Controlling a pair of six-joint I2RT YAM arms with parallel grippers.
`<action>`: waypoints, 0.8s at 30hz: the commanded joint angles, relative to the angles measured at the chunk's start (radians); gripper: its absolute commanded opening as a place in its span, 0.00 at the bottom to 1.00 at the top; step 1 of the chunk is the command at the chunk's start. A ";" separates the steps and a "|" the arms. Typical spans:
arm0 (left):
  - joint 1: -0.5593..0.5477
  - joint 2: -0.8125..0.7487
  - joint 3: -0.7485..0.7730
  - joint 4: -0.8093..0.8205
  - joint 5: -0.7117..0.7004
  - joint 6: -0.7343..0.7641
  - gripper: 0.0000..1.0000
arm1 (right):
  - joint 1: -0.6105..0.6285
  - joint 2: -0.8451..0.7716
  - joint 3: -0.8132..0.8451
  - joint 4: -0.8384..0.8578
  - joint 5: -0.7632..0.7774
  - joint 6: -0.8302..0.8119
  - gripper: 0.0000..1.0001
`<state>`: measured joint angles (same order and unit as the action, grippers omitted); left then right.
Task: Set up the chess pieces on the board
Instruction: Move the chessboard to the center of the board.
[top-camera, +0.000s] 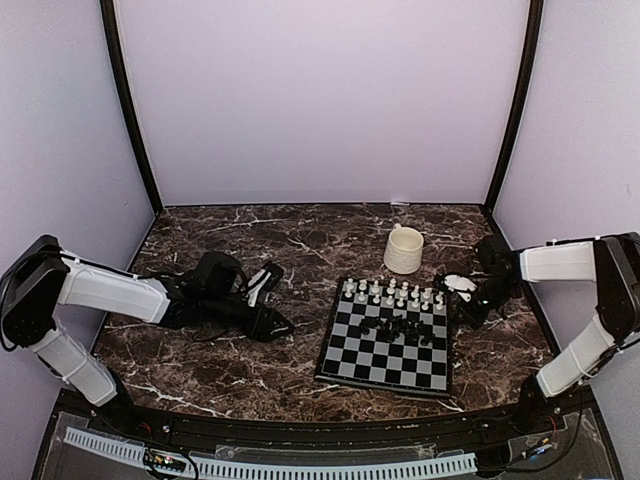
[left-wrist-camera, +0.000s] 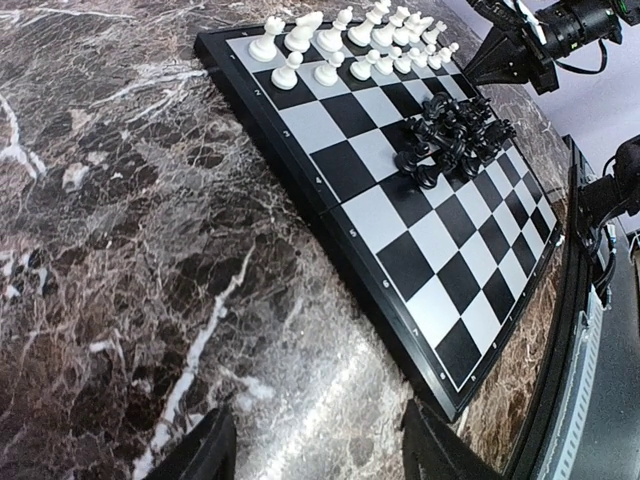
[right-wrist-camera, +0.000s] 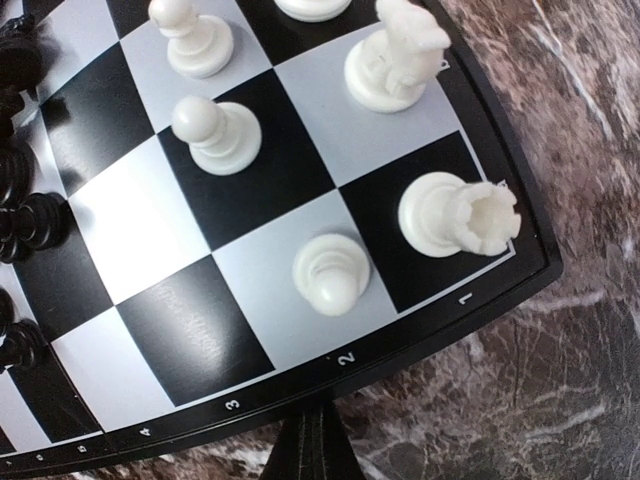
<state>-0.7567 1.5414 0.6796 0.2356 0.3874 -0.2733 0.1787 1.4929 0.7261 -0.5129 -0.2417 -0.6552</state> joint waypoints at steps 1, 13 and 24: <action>-0.010 -0.100 -0.055 -0.014 0.019 -0.017 0.60 | 0.073 0.042 0.017 0.025 0.001 0.036 0.00; -0.110 -0.183 -0.155 -0.033 -0.025 -0.049 0.61 | 0.231 0.096 0.035 0.006 0.006 0.038 0.05; -0.208 -0.173 -0.191 -0.063 -0.062 -0.066 0.62 | 0.348 0.100 0.033 -0.050 -0.047 0.017 0.36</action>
<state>-0.9409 1.3815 0.5056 0.2039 0.3462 -0.3283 0.4725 1.5574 0.7761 -0.4812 -0.2623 -0.6388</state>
